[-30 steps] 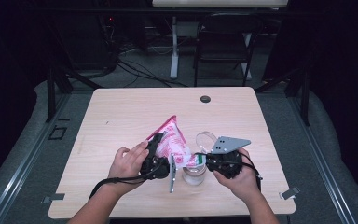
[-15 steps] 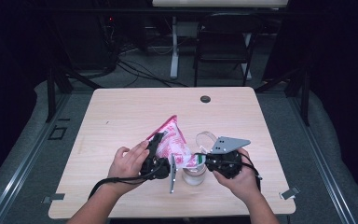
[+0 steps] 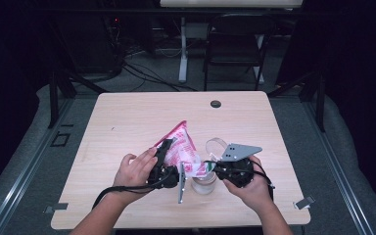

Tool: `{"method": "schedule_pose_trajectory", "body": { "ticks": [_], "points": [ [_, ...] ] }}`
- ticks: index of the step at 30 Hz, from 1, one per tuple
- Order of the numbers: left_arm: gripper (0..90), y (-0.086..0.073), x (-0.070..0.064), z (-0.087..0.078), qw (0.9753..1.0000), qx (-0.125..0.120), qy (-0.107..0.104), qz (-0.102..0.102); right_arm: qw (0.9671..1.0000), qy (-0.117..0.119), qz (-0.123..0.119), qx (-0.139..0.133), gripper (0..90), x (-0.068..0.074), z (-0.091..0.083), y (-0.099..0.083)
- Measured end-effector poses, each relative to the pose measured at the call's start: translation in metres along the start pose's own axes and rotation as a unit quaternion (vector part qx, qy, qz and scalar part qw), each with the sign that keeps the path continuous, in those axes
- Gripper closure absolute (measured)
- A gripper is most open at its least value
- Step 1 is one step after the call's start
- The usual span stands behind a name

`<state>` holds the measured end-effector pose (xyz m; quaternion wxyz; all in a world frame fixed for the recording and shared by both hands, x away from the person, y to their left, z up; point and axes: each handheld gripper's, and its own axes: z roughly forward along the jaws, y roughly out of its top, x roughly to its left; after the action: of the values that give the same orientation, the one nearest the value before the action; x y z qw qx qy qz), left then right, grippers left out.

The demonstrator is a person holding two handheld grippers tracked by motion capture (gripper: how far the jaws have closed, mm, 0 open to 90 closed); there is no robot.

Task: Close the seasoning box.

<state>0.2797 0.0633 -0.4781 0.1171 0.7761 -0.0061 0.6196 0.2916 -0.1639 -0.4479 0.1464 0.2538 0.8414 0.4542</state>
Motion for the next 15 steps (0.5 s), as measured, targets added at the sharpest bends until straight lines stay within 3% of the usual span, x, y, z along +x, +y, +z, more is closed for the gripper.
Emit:
{"method": "schedule_pose_trajectory", "body": {
  "ticks": [15],
  "points": [
    [63.3, 0.0009, 0.0006, -0.0011, 1.0000, -0.001, 0.001, 0.002, 1.0000, 0.000, 0.000, 0.000, 90.0, -0.0001, 0.0009, -0.0004]
  ]
}}
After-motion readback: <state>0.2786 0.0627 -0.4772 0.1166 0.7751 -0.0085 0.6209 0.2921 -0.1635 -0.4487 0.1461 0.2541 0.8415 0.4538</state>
